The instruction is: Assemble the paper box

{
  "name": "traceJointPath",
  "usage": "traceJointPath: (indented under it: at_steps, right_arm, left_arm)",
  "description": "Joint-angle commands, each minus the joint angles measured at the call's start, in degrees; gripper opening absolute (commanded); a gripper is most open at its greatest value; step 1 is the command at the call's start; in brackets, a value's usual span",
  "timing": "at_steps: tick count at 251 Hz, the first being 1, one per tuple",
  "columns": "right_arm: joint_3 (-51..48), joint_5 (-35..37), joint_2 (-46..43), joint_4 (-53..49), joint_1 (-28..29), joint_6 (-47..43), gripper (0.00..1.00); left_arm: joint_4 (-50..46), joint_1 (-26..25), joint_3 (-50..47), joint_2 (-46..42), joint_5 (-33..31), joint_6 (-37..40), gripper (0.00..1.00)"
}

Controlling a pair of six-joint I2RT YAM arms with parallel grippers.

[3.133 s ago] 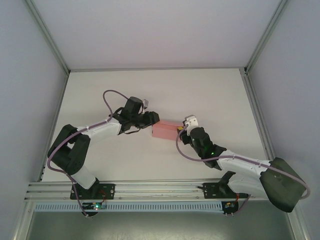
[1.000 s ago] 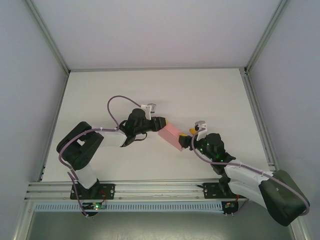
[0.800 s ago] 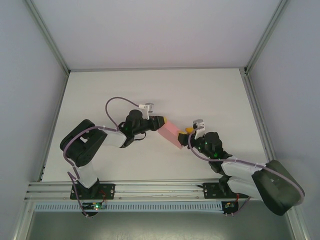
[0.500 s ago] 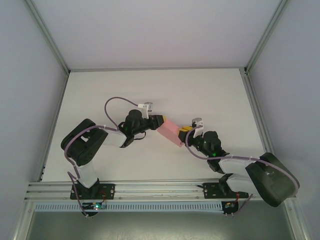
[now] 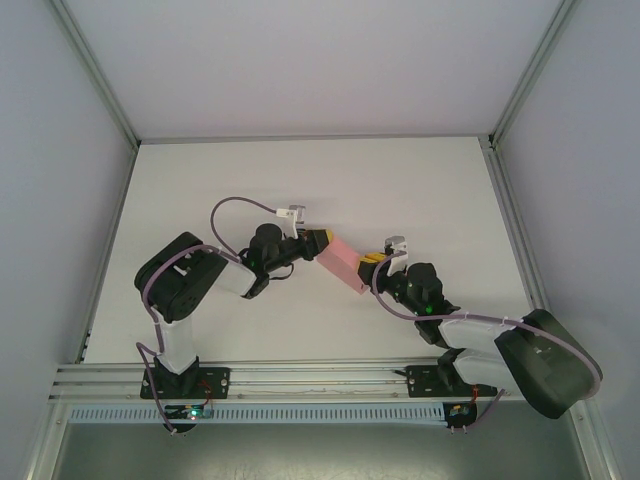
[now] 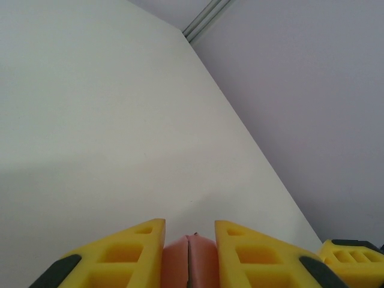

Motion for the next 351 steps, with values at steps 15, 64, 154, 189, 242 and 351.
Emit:
traceJointPath:
  at_steps: [15, 64, 154, 189, 242, 351]
  right_arm:
    - [-0.4, 1.9, 1.1, -17.2, 0.4, -2.9, 0.13]
    - [5.9, 3.7, -4.8, -27.6, 0.0, -1.7, 0.23]
    - [12.3, 3.3, -8.0, -35.2, 0.4, -3.0, 0.34]
    - [13.8, 3.3, -7.9, -35.5, 0.8, -2.9, 0.40]
    - [18.6, 4.6, -8.4, -38.9, 0.5, -4.3, 0.61]
    - [38.0, -15.5, -2.4, -74.8, -0.9, -27.0, 0.98]
  left_arm:
    - [-32.1, -1.8, -2.9, 3.7, 5.4, 4.9, 0.00]
    - [-55.4, -2.2, 9.1, -1.9, 3.5, 8.9, 0.23]
    - [-65.3, -2.8, 16.1, -9.0, 1.3, 11.5, 0.54]
    - [-67.4, -2.8, 19.7, -9.6, 3.3, 11.7, 0.68]
    - [-72.8, -2.8, 27.0, -10.7, 1.1, 12.3, 1.00]
    - [-100.7, 4.6, 39.6, -15.9, -30.4, 8.8, 1.00]
